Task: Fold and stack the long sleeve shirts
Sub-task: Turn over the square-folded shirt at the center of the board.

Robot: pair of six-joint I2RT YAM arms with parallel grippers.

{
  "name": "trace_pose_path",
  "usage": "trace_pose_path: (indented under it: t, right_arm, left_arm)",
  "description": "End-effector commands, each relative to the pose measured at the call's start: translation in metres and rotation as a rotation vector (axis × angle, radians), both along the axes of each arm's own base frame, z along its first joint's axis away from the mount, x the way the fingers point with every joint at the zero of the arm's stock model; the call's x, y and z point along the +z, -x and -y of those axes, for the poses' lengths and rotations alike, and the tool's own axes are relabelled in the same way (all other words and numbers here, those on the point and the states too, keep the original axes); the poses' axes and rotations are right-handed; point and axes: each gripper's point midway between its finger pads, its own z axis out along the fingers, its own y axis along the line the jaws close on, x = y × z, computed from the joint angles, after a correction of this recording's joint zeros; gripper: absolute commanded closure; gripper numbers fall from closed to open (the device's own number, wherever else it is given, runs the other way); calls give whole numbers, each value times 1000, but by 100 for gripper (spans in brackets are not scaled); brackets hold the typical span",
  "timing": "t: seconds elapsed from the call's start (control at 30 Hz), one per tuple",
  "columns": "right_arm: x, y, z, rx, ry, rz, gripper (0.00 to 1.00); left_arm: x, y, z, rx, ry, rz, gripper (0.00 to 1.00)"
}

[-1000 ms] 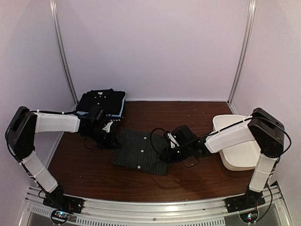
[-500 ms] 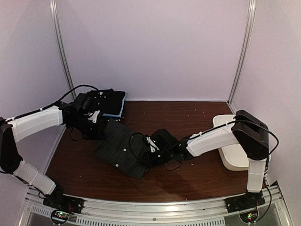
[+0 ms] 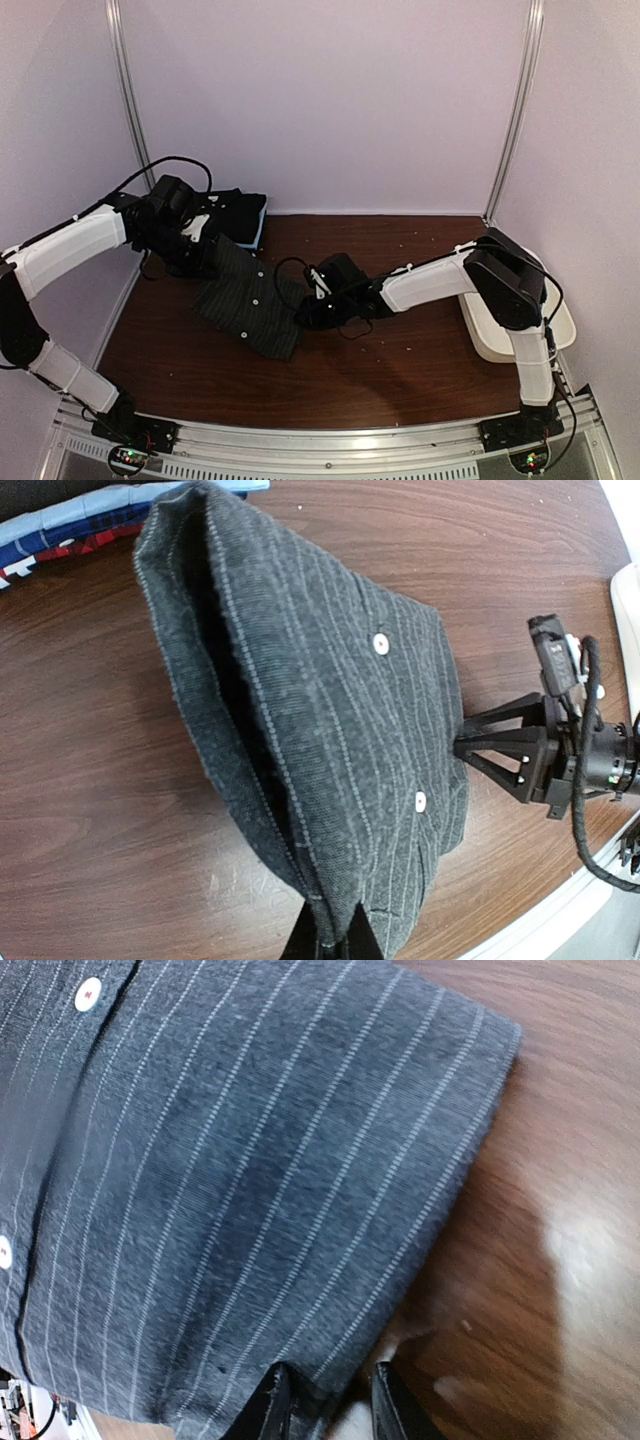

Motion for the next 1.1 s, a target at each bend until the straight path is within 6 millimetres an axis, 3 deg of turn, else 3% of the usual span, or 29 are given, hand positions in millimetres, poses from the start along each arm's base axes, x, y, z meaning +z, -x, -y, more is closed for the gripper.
trace_pose_path:
  t: [0.0,0.17,0.33,0.43,0.57,0.7,0.97,1.07]
  right_arm:
    - [-9,-10,-15,-3,24,3,70]
    - [-22,-6,-31,14,20,-30,74]
    - [-23,12,-74,83,-39,-60,75]
    - [-16,17,-101,117,-120,-70,75]
    - [-13,11,-117,115,-188,-88,75]
    - [-6,5,-114,103,-191,-64,71]
    - [-2,0,-85,45,-212,-42,68]
    - [1,-3,-71,23,-218,-36,60]
  left_arm:
    - [19,-13,7,-36,24,46,100]
    - [41,-20,19,-59,79,75,100]
    - [66,-27,27,-75,121,111,100]
    - [70,-27,35,-96,157,103,100]
    - [62,-27,41,-104,188,82,100]
    - [53,-25,38,-97,178,71,100]
    - [50,-20,37,-95,181,67,100]
    - [49,-18,36,-92,180,66,100]
